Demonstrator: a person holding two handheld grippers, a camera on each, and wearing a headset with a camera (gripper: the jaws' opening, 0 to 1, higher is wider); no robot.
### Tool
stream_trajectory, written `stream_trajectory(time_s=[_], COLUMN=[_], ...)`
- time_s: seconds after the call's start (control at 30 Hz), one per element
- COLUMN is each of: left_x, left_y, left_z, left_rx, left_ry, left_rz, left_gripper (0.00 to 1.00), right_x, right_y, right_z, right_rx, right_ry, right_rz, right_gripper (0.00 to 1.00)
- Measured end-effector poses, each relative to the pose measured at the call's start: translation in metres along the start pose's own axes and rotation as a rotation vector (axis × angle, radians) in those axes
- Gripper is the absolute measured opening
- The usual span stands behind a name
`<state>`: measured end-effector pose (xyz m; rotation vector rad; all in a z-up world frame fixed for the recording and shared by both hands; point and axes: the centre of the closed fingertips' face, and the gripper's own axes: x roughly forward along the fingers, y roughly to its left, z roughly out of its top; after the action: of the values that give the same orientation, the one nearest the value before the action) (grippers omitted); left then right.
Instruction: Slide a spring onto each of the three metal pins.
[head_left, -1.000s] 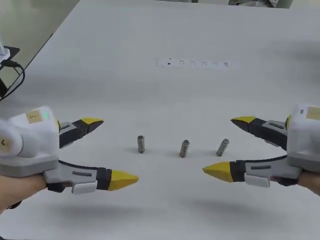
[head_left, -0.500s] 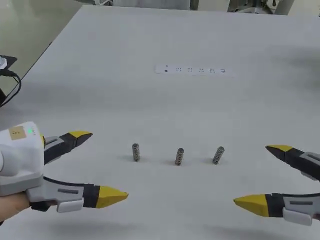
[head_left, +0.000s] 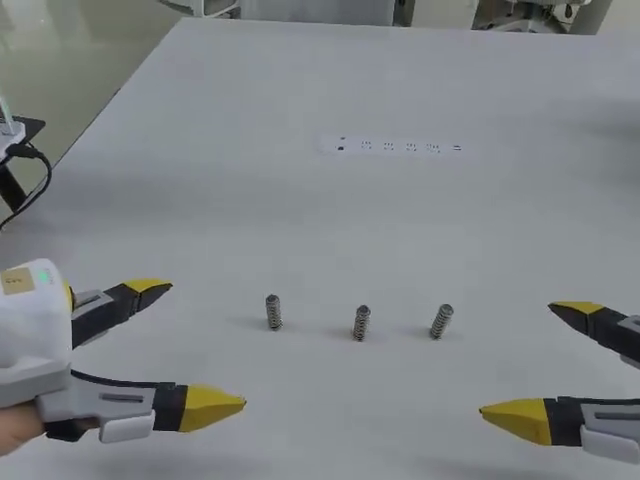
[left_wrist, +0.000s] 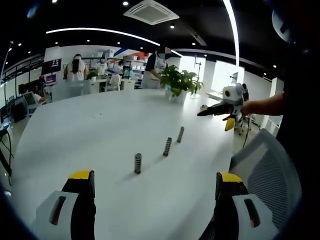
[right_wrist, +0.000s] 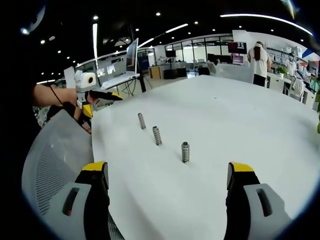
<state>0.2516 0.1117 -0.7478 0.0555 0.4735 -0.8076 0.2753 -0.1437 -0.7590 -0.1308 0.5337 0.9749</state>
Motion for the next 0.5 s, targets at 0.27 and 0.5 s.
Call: stream_trajectory(time_s=[0.27,0.5], left_x=[-0.001,0.016], left_y=[0.002,0.001], left_z=[-0.003,-0.023], left_rx=[-0.006,0.012], left_ry=[0.012,0.104], left_rz=[0.017,0.006], left_gripper=[0.98,0.98], right_x=[0.008,0.009], right_y=[0.01,-0.002], right_z=[-0.009,-0.032], right_rx=[-0.019,-0.05], right_ry=[0.052,0.174], right_rz=[0.028,-0.021], right_gripper=[0.99,0.99])
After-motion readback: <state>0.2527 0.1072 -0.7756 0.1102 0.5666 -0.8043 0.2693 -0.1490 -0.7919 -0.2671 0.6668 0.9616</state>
